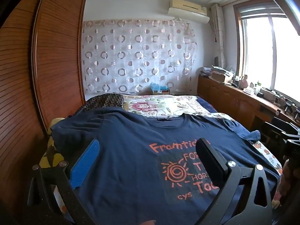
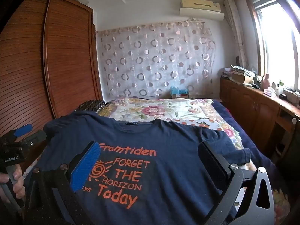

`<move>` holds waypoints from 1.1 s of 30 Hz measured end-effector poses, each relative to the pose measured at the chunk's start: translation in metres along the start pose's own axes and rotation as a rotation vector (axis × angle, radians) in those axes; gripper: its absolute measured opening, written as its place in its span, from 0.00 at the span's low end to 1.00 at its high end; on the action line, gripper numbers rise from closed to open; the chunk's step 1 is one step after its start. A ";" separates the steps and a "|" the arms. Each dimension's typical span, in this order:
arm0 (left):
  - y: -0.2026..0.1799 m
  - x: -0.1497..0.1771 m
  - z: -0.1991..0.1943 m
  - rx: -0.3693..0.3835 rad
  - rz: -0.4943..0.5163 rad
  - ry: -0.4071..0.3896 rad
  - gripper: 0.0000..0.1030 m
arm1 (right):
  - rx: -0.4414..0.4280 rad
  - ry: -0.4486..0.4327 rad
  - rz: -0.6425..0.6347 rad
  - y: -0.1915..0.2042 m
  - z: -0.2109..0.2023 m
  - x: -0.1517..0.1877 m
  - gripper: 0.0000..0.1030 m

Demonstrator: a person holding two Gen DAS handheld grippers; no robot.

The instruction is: Fold small clothes

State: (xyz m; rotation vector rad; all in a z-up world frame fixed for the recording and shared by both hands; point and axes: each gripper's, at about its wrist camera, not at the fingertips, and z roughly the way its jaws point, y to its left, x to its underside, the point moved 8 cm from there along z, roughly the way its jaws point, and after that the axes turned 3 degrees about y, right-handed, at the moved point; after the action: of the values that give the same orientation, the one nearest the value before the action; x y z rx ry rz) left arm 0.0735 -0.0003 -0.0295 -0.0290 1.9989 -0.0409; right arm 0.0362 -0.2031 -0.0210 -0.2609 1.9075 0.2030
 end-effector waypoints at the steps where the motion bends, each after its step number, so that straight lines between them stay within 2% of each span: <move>1: 0.000 0.000 0.000 -0.006 0.004 0.007 1.00 | 0.003 0.004 -0.004 0.000 0.000 0.000 1.00; 33: 0.000 0.001 0.001 -0.008 0.008 0.011 1.00 | -0.003 0.007 0.000 -0.001 -0.001 0.000 1.00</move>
State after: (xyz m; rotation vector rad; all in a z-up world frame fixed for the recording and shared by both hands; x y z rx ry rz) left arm 0.0737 -0.0002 -0.0303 -0.0263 2.0105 -0.0283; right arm 0.0353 -0.2048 -0.0207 -0.2636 1.9140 0.2051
